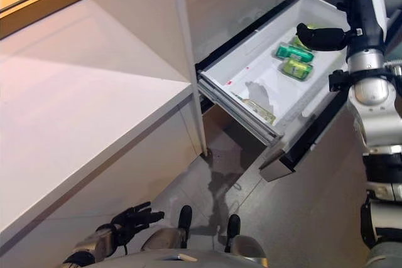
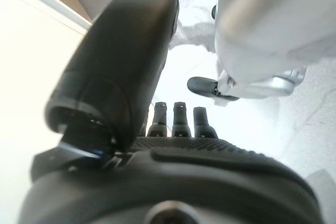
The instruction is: Put drinks into fridge and close the fridge
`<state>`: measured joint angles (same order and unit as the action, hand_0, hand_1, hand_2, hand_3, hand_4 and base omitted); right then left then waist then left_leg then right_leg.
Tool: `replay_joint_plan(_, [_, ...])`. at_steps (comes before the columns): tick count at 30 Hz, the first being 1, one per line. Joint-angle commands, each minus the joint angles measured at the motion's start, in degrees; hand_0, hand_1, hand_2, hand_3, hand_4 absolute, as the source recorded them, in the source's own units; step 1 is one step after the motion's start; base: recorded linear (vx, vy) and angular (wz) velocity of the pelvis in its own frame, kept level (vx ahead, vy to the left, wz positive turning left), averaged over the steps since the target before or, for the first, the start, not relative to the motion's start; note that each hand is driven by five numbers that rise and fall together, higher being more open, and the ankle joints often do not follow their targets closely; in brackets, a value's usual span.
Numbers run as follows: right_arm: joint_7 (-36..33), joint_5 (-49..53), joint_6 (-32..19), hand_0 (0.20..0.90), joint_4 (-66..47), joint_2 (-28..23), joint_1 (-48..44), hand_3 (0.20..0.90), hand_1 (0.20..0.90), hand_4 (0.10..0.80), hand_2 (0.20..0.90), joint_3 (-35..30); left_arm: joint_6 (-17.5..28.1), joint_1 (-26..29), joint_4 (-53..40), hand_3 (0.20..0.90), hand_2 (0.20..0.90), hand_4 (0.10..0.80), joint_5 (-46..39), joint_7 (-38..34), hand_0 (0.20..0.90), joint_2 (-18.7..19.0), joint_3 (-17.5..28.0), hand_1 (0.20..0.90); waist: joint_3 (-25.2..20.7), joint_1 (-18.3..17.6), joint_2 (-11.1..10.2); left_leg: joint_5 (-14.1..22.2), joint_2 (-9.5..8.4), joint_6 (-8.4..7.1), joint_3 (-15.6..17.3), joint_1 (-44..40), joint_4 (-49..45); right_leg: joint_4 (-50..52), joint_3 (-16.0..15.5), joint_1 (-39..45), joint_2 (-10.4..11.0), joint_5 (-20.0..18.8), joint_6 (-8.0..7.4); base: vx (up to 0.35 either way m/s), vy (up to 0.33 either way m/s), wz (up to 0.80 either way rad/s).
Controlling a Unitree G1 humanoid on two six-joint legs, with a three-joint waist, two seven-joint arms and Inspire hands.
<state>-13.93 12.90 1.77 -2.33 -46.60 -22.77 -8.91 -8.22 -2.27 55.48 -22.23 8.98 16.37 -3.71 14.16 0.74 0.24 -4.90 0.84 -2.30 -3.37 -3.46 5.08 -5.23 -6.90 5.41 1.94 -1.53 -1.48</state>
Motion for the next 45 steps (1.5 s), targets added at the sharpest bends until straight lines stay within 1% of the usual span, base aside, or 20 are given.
replay_joint_plan(1, [-12.9, -2.3, -13.0, 0.9, -7.0, 2.0, 3.5, 0.9, 0.9, 0.8, 0.9, -9.2, 3.4, -3.1, 5.3, 0.9, 0.9, 0.8, 3.0, 0.7, 0.9, 1.3, 0.0, 0.9, -7.6, -1.9, -0.8, 6.0, -2.81, 3.7, 4.1, -1.0, -0.8, 2.9, 3.7, -3.1, -0.9, -0.2, -1.29, 0.006, -0.007, -0.07])
replay_joint_plan(3, [-16.5, 0.8, -15.9, 0.9, -8.1, 5.4, 7.9, 0.9, 0.9, 0.8, 0.9, -12.5, 4.1, -3.9, 5.6, 0.9, 0.9, 0.8, 3.7, 0.5, 0.9, 0.6, 0.2, 0.9, -7.8, -2.6, -0.5, 6.3, -2.8, 3.8, 4.5, -1.2, -1.0, 3.5, 4.1, -3.3, -0.9, 0.2, -1.24, 0.009, -0.014, -0.12])
replay_joint_plan(4, [-19.0, 2.8, -17.5, 0.9, -8.8, 8.1, 11.8, 0.9, 0.9, 0.8, 0.9, -15.3, 4.6, -4.8, 5.2, 0.9, 0.9, 0.8, 4.0, -0.1, 0.9, -0.1, 0.3, 0.9, -7.6, -3.1, -0.2, 6.2, -2.85, 3.95, 4.8, -1.0, -1.9, 4.5, 4.3, -3.5, -0.8, 0.3, -1.11, 0.042, -0.015, -0.16])
replay_joint_plan(6, [-21.1, 3.7, -18.7, 0.9, -9.0, 10.2, 14.7, 0.9, 0.9, 0.8, 0.9, -16.9, 4.8, -5.3, 4.8, 0.9, 0.9, 0.8, 4.4, -0.5, 0.9, -0.4, 0.4, 0.9, -7.6, -3.4, 0.1, 7.3, -2.76, 4.11, 5.1, -1.2, -3.1, 6.0, 4.5, -3.4, -0.8, 1.6, -0.87, 0.076, -0.021, -0.17])
replay_joint_plan(7, [-24.1, 4.2, -19.5, 0.9, -8.6, 12.9, 17.9, 0.9, 0.9, 0.8, 0.9, -18.5, 4.7, -6.0, 4.4, 0.9, 0.9, 0.8, 4.9, -0.7, 0.9, -1.0, 0.8, 0.9, -7.0, -3.9, 0.5, 8.1, -2.79, 4.34, 5.2, -1.0, -5.6, 8.6, 4.4, -3.7, -0.7, 2.6, -0.46, 0.082, -0.034, -0.15])
replay_joint_plan(9, [-26.2, 6.2, -19.3, 0.9, -7.0, 16.2, 20.8, 0.9, 0.9, 0.8, 0.9, -19.5, 4.3, -6.5, 3.8, 0.9, 0.9, 0.8, 5.5, -1.1, 0.9, -1.4, 1.4, 0.9, -6.0, -4.5, 0.7, 9.1, -2.88, 4.7, 5.2, -0.3, -8.7, 11.9, 4.2, -4.4, -0.6, 4.1, 0.1, 0.078, -0.032, -0.07])
replay_joint_plan(10, [-26.4, 9.2, -18.7, 0.9, -6.3, 18.0, 22.5, 0.9, 0.9, 0.8, 0.9, -19.7, 3.9, -6.8, 3.2, 0.9, 0.9, 0.8, 5.8, -1.2, 0.9, -1.7, 1.6, 0.9, -5.3, -4.9, 0.8, 9.5, -3.04, 4.98, 5.1, 0.0, -10.0, 13.7, 4.0, -4.8, -0.5, 4.8, 0.31, 0.051, -0.018, -0.03])
replay_joint_plan(13, [-24.8, 13.1, -18.0, 0.9, -3.3, 22.3, 26.4, 0.9, 0.9, 0.8, 0.9, -19.1, 3.3, -7.7, 1.6, 0.9, 0.9, 0.8, 6.4, -1.7, 0.9, -2.3, 2.0, 0.9, -3.7, -5.6, 0.9, 11.2, -3.73, 5.67, 5.0, 0.9, -14.0, 17.4, 3.9, -5.8, -0.2, 6.6, 1.05, 0.038, -0.017, 0.01])
replay_joint_plan(16, [-20.6, 14.5, -16.4, 0.9, -0.6, 24.9, 29.9, 0.9, 0.9, 0.8, 0.9, -17.3, 2.7, -9.2, 0.0, 0.9, 0.9, 0.8, 6.5, -2.4, 0.9, -2.8, 2.6, 0.9, -2.3, -6.3, 1.0, 13.1, -4.51, 6.07, 5.1, 1.7, -17.4, 20.0, 4.0, -6.4, -0.1, 8.2, 1.77, 0.077, -0.031, 0.01])
replay_joint_plan(19, [-14.8, 17.1, -12.2, 0.9, 1.3, 24.4, 31.0, 0.9, 0.9, 0.8, 0.9, -15.9, 1.9, -9.5, -0.5, 0.9, 0.9, 0.8, 5.9, -3.1, 0.9, -3.0, 2.0, 0.9, -1.1, -6.9, 1.5, 13.2, -4.87, 5.95, 5.1, 2.6, -18.7, 21.4, 4.1, -7.1, -0.2, 9.0, 2.25, 0.071, -0.009, -0.07])
replay_joint_plan(22, [-11.1, 19.0, -9.6, 0.9, 2.4, 22.5, 29.5, 0.9, 0.9, 0.8, 0.9, -14.0, 1.4, -7.7, -0.6, 0.9, 0.9, 0.8, 3.4, -3.8, 0.9, -2.4, 0.3, 0.9, 0.7, -7.6, 2.4, 12.2, -4.93, 5.78, 5.3, 5.7, -20.0, 23.7, 4.6, -10.7, -0.3, 8.9, 2.89, -0.073, 0.014, -0.18])
replay_joint_plan(24, [-10.1, 18.8, -8.7, 0.9, 3.0, 20.8, 27.2, 0.9, 0.9, 0.8, 0.9, -12.4, 1.4, -5.8, -0.5, 0.9, 0.9, 0.8, 1.2, -4.5, 0.9, -2.1, -1.0, 0.9, 2.2, -7.9, 3.1, 11.9, -4.95, 5.78, 5.5, 8.5, -21.6, 25.9, 4.9, -14.1, -0.4, 9.1, 3.34, -0.188, 0.019, -0.05])
replay_joint_plan(25, [-9.7, 18.8, -8.1, 0.9, 3.3, 19.2, 25.0, 0.9, 0.9, 0.8, 0.9, -11.2, 1.4, -4.2, -0.6, 0.9, 0.9, 0.8, -0.3, -4.7, 0.9, -1.8, -1.5, 0.9, 3.5, -8.1, 3.6, 11.7, -5.08, 5.74, 5.6, 10.8, -22.9, 27.5, 5.0, -16.6, -0.4, 9.2, 3.68, -0.222, 0.028, -0.05])
replay_joint_plan(27, [-8.6, 18.3, -7.5, 0.9, 4.0, 17.7, 22.6, 0.9, 0.9, 0.8, 0.9, -10.0, 2.0, -2.7, 0.0, 0.9, 0.9, 0.8, -1.8, -5.2, 0.9, -1.7, -2.2, 0.9, 5.0, -8.2, 4.1, 11.3, -5.05, 5.53, 5.6, 12.9, -24.2, 29.0, 5.2, -18.6, -0.4, 9.3, 4.03, -0.143, 0.025, -0.07])
replay_joint_plan(31, [-5.5, 17.1, -6.9, 0.9, 5.0, 14.5, 17.7, 0.9, 0.9, 0.8, 0.9, -6.8, 3.9, -0.5, 0.8, 0.9, 0.9, 0.8, -2.9, -5.0, 0.9, -1.9, -3.5, 0.9, 7.6, -8.3, 5.6, 10.5, -5.19, 5.12, 5.5, 17.1, -26.5, 31.9, 5.5, -23.1, -0.3, 9.5, 4.74, -0.091, 0.029, -0.04])
replay_joint_plan(34, [-5.0, 15.0, -6.1, 0.9, 5.6, 12.0, 11.4, 0.9, 0.9, 0.8, 0.9, -3.1, 5.0, 1.6, 0.4, 0.9, 0.9, 0.8, -4.3, -5.4, 0.9, -1.6, -5.1, 0.9, 9.7, -7.8, 6.6, 9.8, -5.38, 5.11, 5.8, 19.9, -27.2, 33.0, 5.3, -26.5, -0.5, 9.3, 5.03, -0.153, 0.011, -0.02])
replay_joint_plan(36, [-4.5, 15.2, -5.3, 0.9, 5.9, 11.6, 8.5, 0.9, 0.9, 0.8, 0.9, -1.5, 5.0, 2.4, 0.5, 0.9, 0.9, 0.8, -4.6, -5.5, 0.9, -1.5, -5.5, 0.9, 10.1, -7.6, 6.9, 9.7, -5.45, 5.08, 5.7, 20.8, -27.6, 33.5, 5.2, -27.4, -0.6, 9.2, 5.13, -0.097, -0.015, -0.02])
replay_joint_plan(39, [-3.3, 13.4, -3.9, 0.9, 6.8, 11.5, 2.9, 0.9, 0.9, 0.8, 0.9, 2.6, 5.5, 3.8, 0.4, 0.9, 0.9, 0.8, -5.4, -6.4, 0.9, -1.7, -6.8, 0.9, 11.2, -7.0, 7.2, 9.8, -5.79, 5.12, 5.8, 22.7, -29.2, 34.9, 5.0, -29.2, -0.4, 9.4, 5.42, -0.081, -0.013, -0.02])
replay_joint_plan(40, [-1.5, 12.0, -2.7, 0.9, 7.6, 11.9, -0.2, 0.9, 0.9, 0.8, 0.9, 5.0, 5.5, 4.6, 0.7, 0.9, 0.9, 0.8, -5.3, -6.8, 0.9, -2.0, -7.1, 0.9, 11.8, -6.6, 7.3, 10.5, -5.95, 5.03, 5.8, 23.6, -30.8, 36.2, 4.8, -29.8, -0.1, 10.1, 5.49, 0.0, 0.0, 0.0])
replay_joint_plan(45, [1.3, 8.9, 0.1, 0.9, 8.9, 13.6, -6.9, 0.9, 0.9, 0.8, 0.9, 11.2, 4.9, 5.8, -0.2, 0.9, 0.9, 0.8, -5.3, -8.0, 0.9, -3.0, -8.5, 0.9, 12.3, -5.4, 8.2, 11.4, -6.4, 5.0, 6.2, 25.6, -34.1, 39.0, 4.1, -31.2, 0.8, 10.9, 5.93, 0.003, 0.032, 0.08])
